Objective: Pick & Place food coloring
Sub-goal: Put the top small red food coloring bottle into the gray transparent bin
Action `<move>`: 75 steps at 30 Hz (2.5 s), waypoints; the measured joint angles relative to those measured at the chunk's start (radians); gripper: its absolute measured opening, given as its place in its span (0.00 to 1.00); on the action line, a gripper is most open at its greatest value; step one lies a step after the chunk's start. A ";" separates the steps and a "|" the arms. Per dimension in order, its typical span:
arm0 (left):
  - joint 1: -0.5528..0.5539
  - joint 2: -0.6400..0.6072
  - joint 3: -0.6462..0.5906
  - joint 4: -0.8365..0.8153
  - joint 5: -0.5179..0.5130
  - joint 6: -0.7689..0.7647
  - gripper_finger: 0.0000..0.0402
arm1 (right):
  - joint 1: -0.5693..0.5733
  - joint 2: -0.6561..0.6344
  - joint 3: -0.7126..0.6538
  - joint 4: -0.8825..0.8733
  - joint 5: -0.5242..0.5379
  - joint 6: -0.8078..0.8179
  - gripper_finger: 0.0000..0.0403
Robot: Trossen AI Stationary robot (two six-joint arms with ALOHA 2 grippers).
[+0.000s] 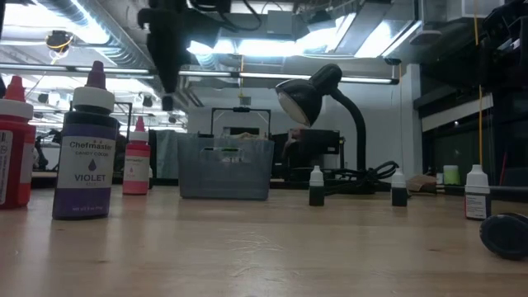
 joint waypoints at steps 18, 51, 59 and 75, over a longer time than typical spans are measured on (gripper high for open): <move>-0.064 0.287 0.361 -0.050 0.003 0.042 0.11 | 0.000 0.000 0.000 0.000 0.000 0.000 0.04; -0.138 0.558 0.488 0.050 0.001 0.015 0.11 | 0.000 0.000 0.000 0.000 0.000 0.000 0.04; -0.138 0.595 0.488 0.061 0.001 0.007 0.11 | 0.000 -0.001 0.000 0.000 0.000 0.000 0.04; -0.145 0.614 0.429 0.097 0.010 -0.027 0.11 | 0.000 -0.001 0.000 0.000 0.000 0.000 0.04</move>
